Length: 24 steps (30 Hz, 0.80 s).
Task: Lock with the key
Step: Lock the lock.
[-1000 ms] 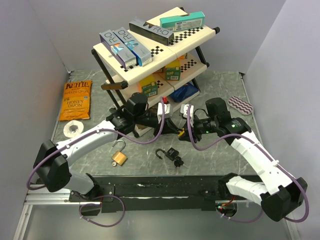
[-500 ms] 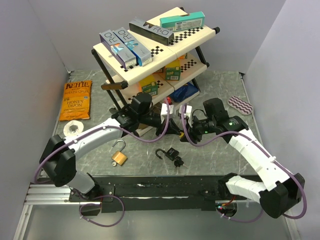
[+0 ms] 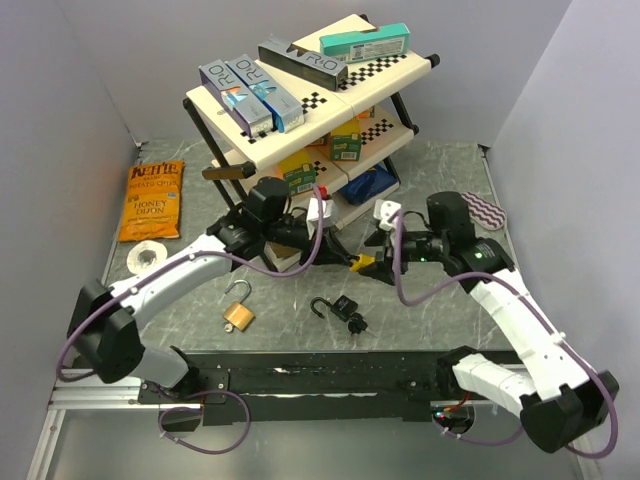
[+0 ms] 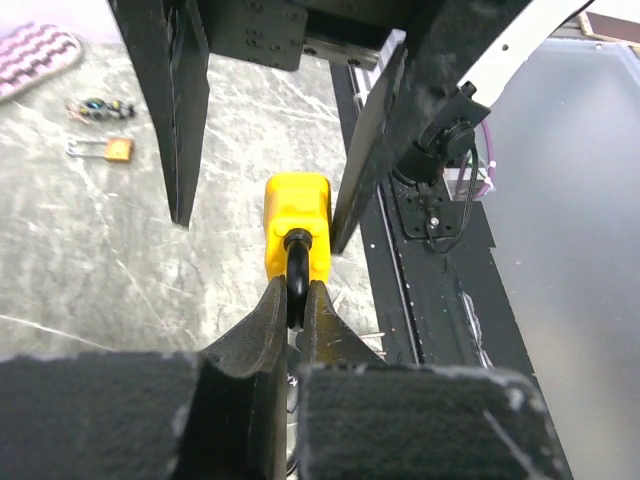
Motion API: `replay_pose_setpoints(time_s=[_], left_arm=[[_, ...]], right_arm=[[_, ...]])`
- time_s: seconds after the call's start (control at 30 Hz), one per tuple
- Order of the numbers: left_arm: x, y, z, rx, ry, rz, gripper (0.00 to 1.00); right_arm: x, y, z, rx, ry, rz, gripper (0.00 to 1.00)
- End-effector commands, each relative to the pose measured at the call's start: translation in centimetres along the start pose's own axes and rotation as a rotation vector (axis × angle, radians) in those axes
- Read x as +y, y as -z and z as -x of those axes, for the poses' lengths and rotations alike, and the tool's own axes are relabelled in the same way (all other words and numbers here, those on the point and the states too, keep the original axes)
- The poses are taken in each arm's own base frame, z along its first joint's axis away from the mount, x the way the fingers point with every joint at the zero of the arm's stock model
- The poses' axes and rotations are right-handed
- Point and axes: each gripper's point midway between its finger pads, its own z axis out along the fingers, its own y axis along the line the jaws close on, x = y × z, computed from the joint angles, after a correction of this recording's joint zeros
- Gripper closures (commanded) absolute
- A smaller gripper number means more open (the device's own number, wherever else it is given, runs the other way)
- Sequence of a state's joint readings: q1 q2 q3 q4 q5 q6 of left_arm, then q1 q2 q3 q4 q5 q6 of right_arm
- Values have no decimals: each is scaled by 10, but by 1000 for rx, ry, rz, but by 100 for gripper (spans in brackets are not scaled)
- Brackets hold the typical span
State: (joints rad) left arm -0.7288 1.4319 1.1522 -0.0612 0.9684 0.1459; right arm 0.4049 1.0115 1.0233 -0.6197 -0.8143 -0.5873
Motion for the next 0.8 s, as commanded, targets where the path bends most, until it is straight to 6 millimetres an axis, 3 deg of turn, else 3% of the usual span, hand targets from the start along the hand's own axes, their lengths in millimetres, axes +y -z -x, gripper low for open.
replay_pose_setpoints(time_s=[0.0,0.23,0.47,0.77], left_arm=[[-21,18,44,-64,-131,-1,99],[-14,23,51,-78,-134,35,99],[-11,19,53,-94,-121,30,99],[-10,16,51,-90,-124,23,99]], right_arm=[[-2,20,14,-48,77,-22,25],[10,32,-4,25,102,7,28],[8,29,5,-13,97,13,44],[8,26,16,-55,107,33,51]])
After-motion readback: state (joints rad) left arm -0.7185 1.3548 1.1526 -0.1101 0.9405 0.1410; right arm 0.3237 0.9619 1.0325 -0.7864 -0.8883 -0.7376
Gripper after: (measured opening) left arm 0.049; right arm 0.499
